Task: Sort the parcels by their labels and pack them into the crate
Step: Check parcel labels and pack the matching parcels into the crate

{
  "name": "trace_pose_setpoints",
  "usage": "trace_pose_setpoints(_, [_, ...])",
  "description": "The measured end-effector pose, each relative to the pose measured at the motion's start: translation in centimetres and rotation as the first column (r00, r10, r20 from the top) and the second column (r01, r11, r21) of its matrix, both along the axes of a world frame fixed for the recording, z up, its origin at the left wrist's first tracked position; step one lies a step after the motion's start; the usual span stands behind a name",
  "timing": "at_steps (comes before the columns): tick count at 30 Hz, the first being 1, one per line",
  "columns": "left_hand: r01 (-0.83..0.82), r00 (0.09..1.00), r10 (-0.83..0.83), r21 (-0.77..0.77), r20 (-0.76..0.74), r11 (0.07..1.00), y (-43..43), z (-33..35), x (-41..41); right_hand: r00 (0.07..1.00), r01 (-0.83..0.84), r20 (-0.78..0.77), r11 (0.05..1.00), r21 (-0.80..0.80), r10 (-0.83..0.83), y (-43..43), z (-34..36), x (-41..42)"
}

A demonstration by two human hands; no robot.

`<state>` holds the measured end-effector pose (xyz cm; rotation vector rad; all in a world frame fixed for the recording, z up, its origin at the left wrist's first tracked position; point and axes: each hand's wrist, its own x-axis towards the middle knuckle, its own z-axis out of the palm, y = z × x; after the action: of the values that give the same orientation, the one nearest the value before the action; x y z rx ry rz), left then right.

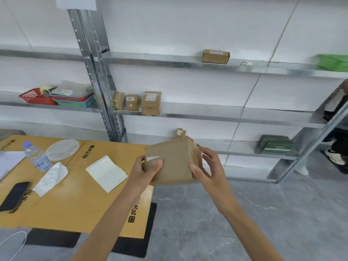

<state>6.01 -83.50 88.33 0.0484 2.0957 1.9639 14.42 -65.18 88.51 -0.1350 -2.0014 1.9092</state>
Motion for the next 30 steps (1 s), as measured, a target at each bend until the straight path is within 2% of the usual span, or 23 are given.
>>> trace_pose_setpoints(4, [0.043,0.994,-0.046,-0.029,-0.104,0.999,-2.1,-0.7,3.5,0.973,-0.092,0.201,0.989,-0.118,0.115,-0.8,-0.3,2.4])
trace_pose_setpoints(5, [0.052,0.997,-0.052,-0.002,-0.059,0.999,-2.9,-0.7,4.2,0.969,-0.103,0.212,0.987,-0.126,0.128,-1.1,-0.4,3.0])
trace_pose_setpoints(7, [0.029,0.986,-0.045,0.099,0.158,0.995,-4.7,-0.7,5.3,0.972,-0.132,0.184,0.989,-0.072,0.143,-1.9,-0.8,4.5])
trace_pose_setpoints(9, [-0.003,0.924,-0.060,0.165,0.377,0.986,-6.8,-0.9,6.4,0.972,-0.194,0.137,0.981,0.027,0.188,-3.4,-0.9,6.0])
trace_pose_setpoints(11, [0.014,0.875,-0.111,0.206,0.471,0.978,-9.0,-1.4,7.7,0.951,-0.299,0.108,0.948,0.106,0.288,-5.4,-0.9,7.1])
trace_pose_setpoints(12, [0.020,0.871,-0.138,0.247,0.471,0.969,-10.2,-1.8,8.3,0.936,-0.349,0.102,0.928,0.130,0.338,-6.6,-0.8,7.5])
trace_pose_setpoints(15, [-0.015,0.915,-0.137,0.372,0.379,0.928,-14.2,-2.4,9.9,0.912,-0.403,0.133,0.908,0.114,0.388,-10.3,-0.4,8.5])
trace_pose_setpoints(18, [-0.030,0.966,-0.082,0.420,0.244,0.907,-19.0,-2.5,11.3,0.884,-0.429,0.225,0.902,0.043,0.410,-15.2,-0.5,9.4])
trace_pose_setpoints(23, [0.019,0.993,-0.063,0.403,0.098,0.915,-29.4,-3.0,14.1,0.813,-0.459,0.282,0.859,-0.227,0.509,-24.3,-1.5,10.1])
trace_pose_setpoints(25, [0.090,0.993,-0.111,0.363,0.038,0.928,-33.8,-3.1,15.6,0.820,-0.455,0.289,0.869,-0.194,0.493,-27.7,-2.0,10.3])
trace_pose_setpoints(27, [0.158,0.987,-0.157,0.238,-0.026,0.958,-37.8,-3.1,16.8,0.828,-0.452,0.278,0.873,-0.183,0.487,-30.9,-2.6,10.5])
trace_pose_setpoints(30, [0.157,0.985,-0.150,0.078,-0.080,0.985,-42.7,-3.0,17.9,0.827,-0.459,0.253,0.863,-0.213,0.502,-34.9,-3.3,10.7])
